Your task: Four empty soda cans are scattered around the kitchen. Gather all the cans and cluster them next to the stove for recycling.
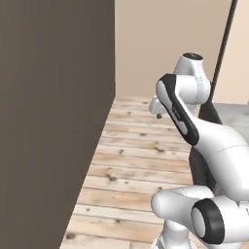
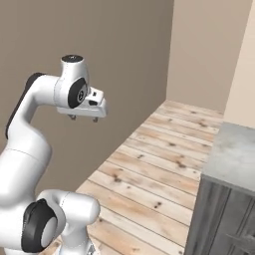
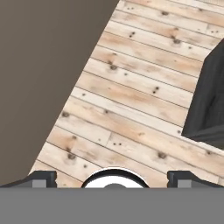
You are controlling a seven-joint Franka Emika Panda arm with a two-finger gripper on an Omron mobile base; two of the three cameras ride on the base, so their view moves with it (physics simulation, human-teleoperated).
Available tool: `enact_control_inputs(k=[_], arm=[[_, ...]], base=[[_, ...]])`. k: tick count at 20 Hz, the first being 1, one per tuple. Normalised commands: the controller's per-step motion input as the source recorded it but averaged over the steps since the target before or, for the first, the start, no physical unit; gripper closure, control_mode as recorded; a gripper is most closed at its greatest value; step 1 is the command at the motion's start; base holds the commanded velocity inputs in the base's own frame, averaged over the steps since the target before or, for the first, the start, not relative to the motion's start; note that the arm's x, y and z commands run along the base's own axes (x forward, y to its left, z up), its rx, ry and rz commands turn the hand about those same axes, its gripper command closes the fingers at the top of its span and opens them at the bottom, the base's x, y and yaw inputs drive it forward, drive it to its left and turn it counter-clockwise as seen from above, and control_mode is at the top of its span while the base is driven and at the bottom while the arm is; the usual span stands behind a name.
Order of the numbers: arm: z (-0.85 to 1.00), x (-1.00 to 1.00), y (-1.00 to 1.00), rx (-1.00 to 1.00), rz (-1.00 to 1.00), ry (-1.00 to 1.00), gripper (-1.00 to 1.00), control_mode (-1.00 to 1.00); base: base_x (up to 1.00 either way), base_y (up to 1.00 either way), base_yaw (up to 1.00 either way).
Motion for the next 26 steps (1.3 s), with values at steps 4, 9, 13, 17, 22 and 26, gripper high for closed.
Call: enact_control_inputs(k=[4,9,13,17,22,26], arm=[[0.00,0.00,0.00,0.00,0.00,0.00,-1.00,1.00],[0.00,0.00,0.00,0.00,0.00,0.00,-1.00,1.00],[0.00,0.00,0.00,0.00,0.00,0.00,-1.00,1.00],[0.00,0.00,0.00,0.00,0.00,0.00,-1.00,1.00],[0.00,0.00,0.00,0.00,0.00,0.00,-1.00,1.00],[0.00,0.00,0.00,0.00,0.00,0.00,-1.00,1.00]], base=[[0.86,0.32,-0.21],[0.89,0.36,-0.20],[0.89,0.37,-0.20],[0.88,0.36,-0.21],[0.86,0.36,-0.22],[0.83,0.32,-0.22]])
